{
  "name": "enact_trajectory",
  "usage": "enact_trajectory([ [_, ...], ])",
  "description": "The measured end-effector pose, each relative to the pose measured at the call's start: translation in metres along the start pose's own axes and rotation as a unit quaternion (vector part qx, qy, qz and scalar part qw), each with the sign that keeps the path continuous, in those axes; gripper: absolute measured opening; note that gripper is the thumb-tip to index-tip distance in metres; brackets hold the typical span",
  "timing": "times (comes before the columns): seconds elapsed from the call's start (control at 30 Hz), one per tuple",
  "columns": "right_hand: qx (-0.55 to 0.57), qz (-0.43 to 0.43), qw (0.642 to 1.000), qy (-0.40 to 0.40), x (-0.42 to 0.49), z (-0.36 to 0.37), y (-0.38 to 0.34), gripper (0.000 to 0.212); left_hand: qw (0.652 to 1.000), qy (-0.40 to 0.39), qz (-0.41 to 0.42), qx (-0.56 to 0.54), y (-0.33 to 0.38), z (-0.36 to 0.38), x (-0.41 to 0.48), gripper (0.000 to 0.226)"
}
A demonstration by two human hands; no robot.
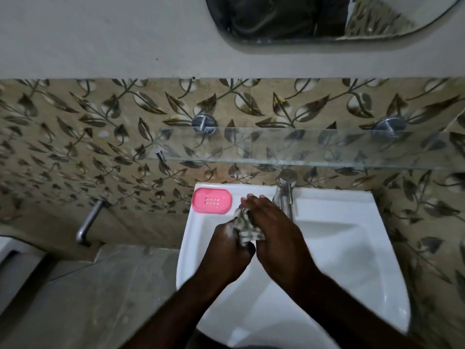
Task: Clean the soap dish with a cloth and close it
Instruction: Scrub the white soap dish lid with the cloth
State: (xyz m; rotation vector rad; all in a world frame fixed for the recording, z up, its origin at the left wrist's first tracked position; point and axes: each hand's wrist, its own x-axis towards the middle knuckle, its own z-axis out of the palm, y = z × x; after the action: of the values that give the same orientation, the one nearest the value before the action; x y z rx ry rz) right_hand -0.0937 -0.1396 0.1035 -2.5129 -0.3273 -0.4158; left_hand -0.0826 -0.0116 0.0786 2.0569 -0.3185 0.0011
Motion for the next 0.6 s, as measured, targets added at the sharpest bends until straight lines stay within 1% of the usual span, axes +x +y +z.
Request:
enact_trajectory([
  [0.03, -0.003, -0.002, 1.000, 0.003, 0.001, 0.001, -0.010, 0.058, 1.000, 0.004, 0.005, -0.004, 0.001, 0.000, 0.001, 0.021],
  [0.1, -0.062, -0.069, 0.996, -0.015, 0.000, 0.008, -0.026, 0.059, 1.000, 0.009, 0.019, -0.011, -0.002, -0.005, 0.005, 0.024],
  [0.13, -0.083, -0.095, 0.991, -0.039, 0.002, 0.011, -0.027, 0.061, 0.999, 0.001, 0.032, -0.009, -0.006, -0.008, 0.008, 0.020],
  [0.17, -0.087, -0.110, 0.989, -0.043, 0.005, 0.012, -0.022, 0.062, 0.999, -0.005, 0.046, -0.009, -0.009, -0.012, 0.012, 0.017],
  [0.2, -0.077, -0.108, 0.991, -0.031, 0.009, 0.012, -0.014, 0.062, 0.998, 0.000, 0.062, -0.011, -0.011, -0.015, 0.015, 0.020],
  [0.23, -0.042, -0.073, 0.996, -0.014, 0.013, 0.013, -0.005, 0.060, 0.997, 0.005, 0.082, -0.011, -0.012, -0.019, 0.019, 0.032],
  [0.27, 0.005, -0.021, 1.000, 0.021, 0.018, 0.012, 0.000, 0.057, 0.995, -0.001, 0.097, -0.008, -0.012, -0.023, 0.022, 0.047],
  [0.3, 0.028, 0.023, 0.998, 0.057, 0.022, 0.012, 0.001, 0.053, 0.995, -0.010, 0.102, -0.004, -0.014, -0.027, 0.025, 0.059],
  [0.33, 0.046, 0.051, 0.994, 0.080, 0.025, 0.012, -0.001, 0.049, 0.995, -0.023, 0.101, -0.008, -0.017, -0.030, 0.026, 0.063],
  [0.37, 0.049, 0.068, 0.993, 0.078, 0.028, 0.013, -0.009, 0.047, 0.995, -0.032, 0.094, -0.016, -0.022, -0.032, 0.026, 0.059],
  [0.4, 0.042, 0.063, 0.995, 0.065, 0.027, 0.016, -0.019, 0.049, 0.995, -0.035, 0.085, -0.026, -0.028, -0.036, 0.025, 0.048],
  [0.47, -0.023, -0.017, 1.000, 0.009, 0.019, 0.027, -0.039, 0.058, 0.995, -0.038, 0.064, -0.062, -0.037, -0.042, 0.027, 0.025],
  [0.5, -0.062, -0.043, 0.997, -0.024, 0.016, 0.030, -0.045, 0.062, 0.994, -0.036, 0.065, -0.075, -0.039, -0.045, 0.028, 0.020],
  [0.53, -0.083, -0.049, 0.994, -0.044, 0.017, 0.033, -0.045, 0.064, 0.993, -0.033, 0.077, -0.080, -0.039, -0.047, 0.029, 0.021],
  [0.57, -0.081, -0.036, 0.996, -0.033, 0.019, 0.035, -0.041, 0.065, 0.992, -0.036, 0.094, -0.075, -0.038, -0.048, 0.031, 0.025],
  [0.6, -0.054, 0.001, 0.999, -0.006, 0.023, 0.036, -0.036, 0.065, 0.991, -0.041, 0.111, -0.065, -0.037, -0.048, 0.034, 0.029],
])
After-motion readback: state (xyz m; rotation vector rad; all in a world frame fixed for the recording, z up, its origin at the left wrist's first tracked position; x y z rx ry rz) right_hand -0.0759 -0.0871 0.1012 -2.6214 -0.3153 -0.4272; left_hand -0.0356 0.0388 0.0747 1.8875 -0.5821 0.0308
